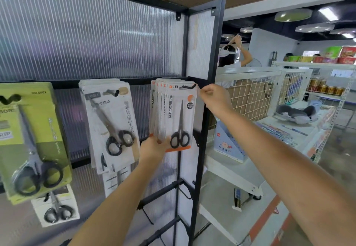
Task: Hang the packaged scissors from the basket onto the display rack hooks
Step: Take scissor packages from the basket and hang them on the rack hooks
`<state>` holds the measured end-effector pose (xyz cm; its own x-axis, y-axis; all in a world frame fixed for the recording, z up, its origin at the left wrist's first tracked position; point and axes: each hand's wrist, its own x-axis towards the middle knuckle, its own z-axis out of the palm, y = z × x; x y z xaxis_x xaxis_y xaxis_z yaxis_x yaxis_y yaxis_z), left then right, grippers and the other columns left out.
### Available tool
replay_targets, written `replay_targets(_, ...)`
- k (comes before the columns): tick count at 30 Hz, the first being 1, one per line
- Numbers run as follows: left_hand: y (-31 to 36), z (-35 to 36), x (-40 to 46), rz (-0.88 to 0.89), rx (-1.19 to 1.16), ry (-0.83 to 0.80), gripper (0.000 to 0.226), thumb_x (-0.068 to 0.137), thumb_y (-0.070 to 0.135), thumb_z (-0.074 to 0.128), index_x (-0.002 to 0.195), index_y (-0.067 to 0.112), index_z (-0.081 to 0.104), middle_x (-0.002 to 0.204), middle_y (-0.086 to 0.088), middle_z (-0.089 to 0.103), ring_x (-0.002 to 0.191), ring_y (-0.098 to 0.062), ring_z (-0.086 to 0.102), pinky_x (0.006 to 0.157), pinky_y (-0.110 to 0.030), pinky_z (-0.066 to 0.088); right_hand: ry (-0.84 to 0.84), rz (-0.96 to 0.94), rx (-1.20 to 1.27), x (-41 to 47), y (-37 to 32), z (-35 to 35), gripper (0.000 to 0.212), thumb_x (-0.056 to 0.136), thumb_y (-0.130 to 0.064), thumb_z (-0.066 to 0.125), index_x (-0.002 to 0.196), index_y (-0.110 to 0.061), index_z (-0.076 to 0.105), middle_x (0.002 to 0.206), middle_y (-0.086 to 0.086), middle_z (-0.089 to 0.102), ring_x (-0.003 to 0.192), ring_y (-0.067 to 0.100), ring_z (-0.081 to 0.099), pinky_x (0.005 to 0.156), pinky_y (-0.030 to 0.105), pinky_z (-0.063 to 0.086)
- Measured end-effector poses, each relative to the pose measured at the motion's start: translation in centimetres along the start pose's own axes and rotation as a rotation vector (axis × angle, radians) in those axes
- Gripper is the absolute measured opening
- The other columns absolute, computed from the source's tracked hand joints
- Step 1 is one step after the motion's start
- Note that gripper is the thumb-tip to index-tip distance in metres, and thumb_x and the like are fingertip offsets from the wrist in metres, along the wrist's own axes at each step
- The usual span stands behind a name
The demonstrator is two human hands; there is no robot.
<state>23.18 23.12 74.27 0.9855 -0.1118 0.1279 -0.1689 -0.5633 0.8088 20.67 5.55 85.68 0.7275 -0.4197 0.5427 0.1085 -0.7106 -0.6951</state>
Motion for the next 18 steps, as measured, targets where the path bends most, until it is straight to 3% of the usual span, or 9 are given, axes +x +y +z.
replay_targets(3, 0.1, -0.5, -0.8, 0.02, 0.03, 0.013, 0.037, 0.093, 0.035, 0.052, 0.064, 0.013, 0.047, 0.06, 0.001, 0.046, 0.052, -0.012, 0.039, 0.048, -0.025, 0.031, -0.004, -0.031, -0.108, -2.0, 0.5, -1.2, 0.022, 0.095, -0.021, 0.051, 0.104, -0.009, 0.066, 0.105, 0.003, 0.067, 0.099, 0.016, 0.06, 0.078, 0.023, 0.042)
replay_targets(7, 0.9, -0.8, -3.4, 0.094, 0.136, -0.007, 0.03, 0.097, 0.031, 0.046, 0.074, 0.012, 0.05, 0.064, 0.001, 0.049, 0.055, -0.012, 0.043, 0.049, -0.023, 0.033, -0.037, -0.047, -0.201, -5.4, 1.6, -1.6, 0.024, 0.093, -0.015, 0.046, 0.106, -0.008, 0.065, 0.105, 0.007, 0.068, 0.098, 0.022, 0.061, 0.082, 0.031, 0.047)
replay_targets(10, 0.9, 0.0, -6.2, 0.253, 0.422, -0.004, 0.024, 0.098, 0.028, 0.042, 0.102, 0.011, 0.058, 0.082, -0.003, 0.058, 0.069, -0.019, 0.054, 0.057, -0.026, 0.038, -0.076, -0.081, -0.223, -9.1, 2.6, -1.6, 0.024, 0.093, -0.013, 0.046, 0.104, 0.0, 0.063, 0.102, 0.016, 0.067, 0.096, 0.03, 0.061, 0.083, 0.042, 0.048)
replay_targets(13, 0.6, 1.6, -9.5, 0.36, 0.433, 0.006, 0.027, 0.098, 0.028, 0.042, 0.103, 0.006, 0.057, 0.096, -0.015, 0.062, 0.089, -0.034, 0.059, 0.067, -0.034, 0.04, -0.098, -0.124, -0.306, -13.6, 4.3, -2.3, 0.026, 0.093, -0.015, 0.047, 0.105, 0.003, 0.061, 0.104, 0.02, 0.065, 0.097, 0.034, 0.058, 0.08, 0.042, 0.046)
replay_targets(18, -1.6, 8.1, -16.2, 0.408, 0.448, -0.179, 0.026, 0.097, 0.021, 0.043, 0.103, -0.001, 0.056, 0.105, -0.022, 0.06, 0.097, -0.038, 0.056, 0.072, -0.039, 0.043, -0.2, -0.048, -0.406, -22.0, 9.9, -3.8, 0.03, 0.094, -0.017, 0.044, 0.115, -0.001, 0.059, 0.115, 0.018, 0.06, 0.105, 0.033, 0.055, 0.085, 0.04, 0.043)
